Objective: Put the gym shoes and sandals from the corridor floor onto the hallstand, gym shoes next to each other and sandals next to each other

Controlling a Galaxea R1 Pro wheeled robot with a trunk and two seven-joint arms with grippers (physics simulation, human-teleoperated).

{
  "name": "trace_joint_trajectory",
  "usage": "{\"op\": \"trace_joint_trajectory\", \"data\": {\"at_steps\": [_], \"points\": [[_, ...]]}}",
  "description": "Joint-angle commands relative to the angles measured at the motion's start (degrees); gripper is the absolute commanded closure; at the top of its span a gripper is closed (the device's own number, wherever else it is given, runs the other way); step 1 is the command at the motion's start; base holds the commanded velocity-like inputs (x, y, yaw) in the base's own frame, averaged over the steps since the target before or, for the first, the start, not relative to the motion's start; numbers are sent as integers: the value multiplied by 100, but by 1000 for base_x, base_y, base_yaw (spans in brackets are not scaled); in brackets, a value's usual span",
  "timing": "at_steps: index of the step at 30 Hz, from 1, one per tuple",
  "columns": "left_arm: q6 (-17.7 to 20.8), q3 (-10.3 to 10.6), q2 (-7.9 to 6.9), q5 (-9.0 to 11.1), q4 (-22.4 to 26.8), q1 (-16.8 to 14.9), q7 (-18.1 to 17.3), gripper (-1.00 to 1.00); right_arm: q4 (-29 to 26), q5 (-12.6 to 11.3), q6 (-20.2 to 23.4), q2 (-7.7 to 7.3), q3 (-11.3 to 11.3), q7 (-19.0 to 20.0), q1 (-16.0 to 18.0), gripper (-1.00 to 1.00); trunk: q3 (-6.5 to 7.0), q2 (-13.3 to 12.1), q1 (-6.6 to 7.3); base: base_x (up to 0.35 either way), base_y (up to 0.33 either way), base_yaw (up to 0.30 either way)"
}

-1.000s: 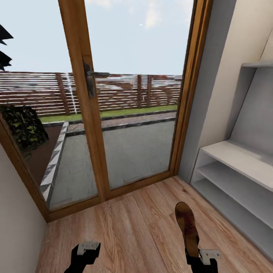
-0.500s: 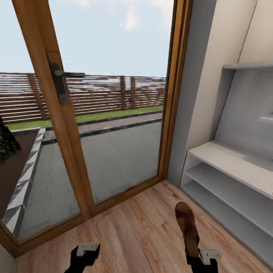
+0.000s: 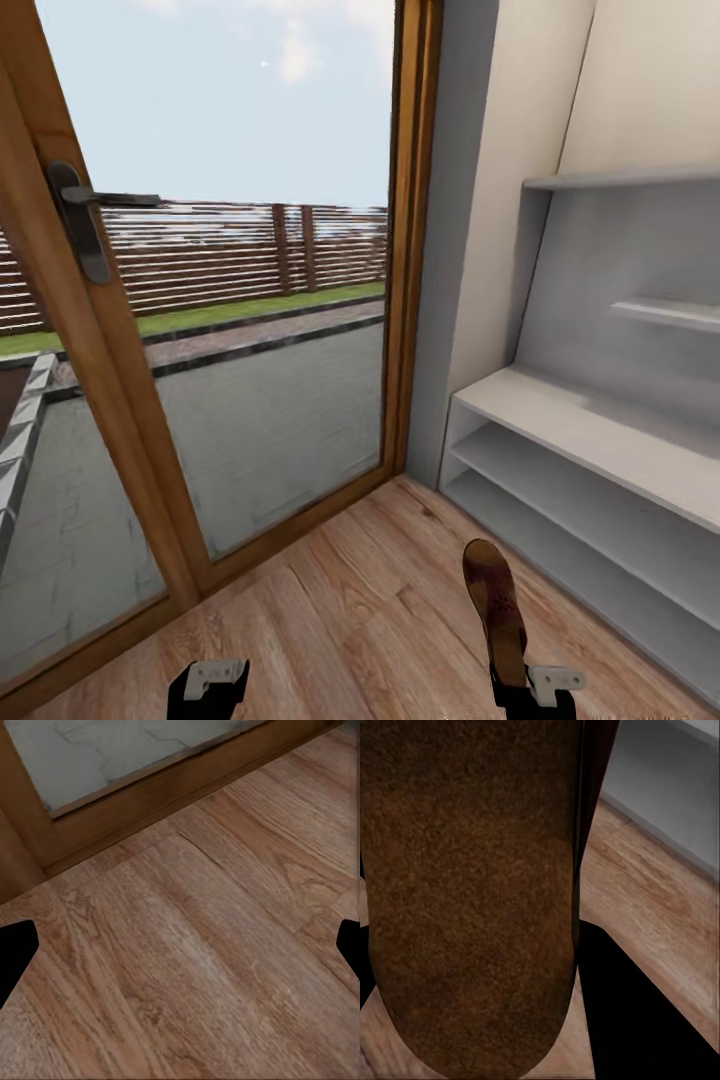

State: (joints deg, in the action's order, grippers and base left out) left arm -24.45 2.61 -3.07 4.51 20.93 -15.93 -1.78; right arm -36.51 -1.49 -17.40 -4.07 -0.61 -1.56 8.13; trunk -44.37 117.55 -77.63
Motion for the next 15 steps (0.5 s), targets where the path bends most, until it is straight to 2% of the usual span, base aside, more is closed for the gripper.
{"op": "trace_joint_trajectory", "data": {"at_steps": [1,8,15], "points": [[-101,-88,-7,56,-64,0,-16,-100,14,-36,-17,1,8,-11,4,100,-1,2,1,0,0,-271],[-161,-352,-3,68,-108,2,-23,-100,28,-36,-17,16,8,-11,4,100,24,2,1,0,0,-272],[-165,-380,-8,68,-113,8,-24,-100,29,-36,-17,19,8,-11,4,100,40,2,1,0,0,-274]]}}
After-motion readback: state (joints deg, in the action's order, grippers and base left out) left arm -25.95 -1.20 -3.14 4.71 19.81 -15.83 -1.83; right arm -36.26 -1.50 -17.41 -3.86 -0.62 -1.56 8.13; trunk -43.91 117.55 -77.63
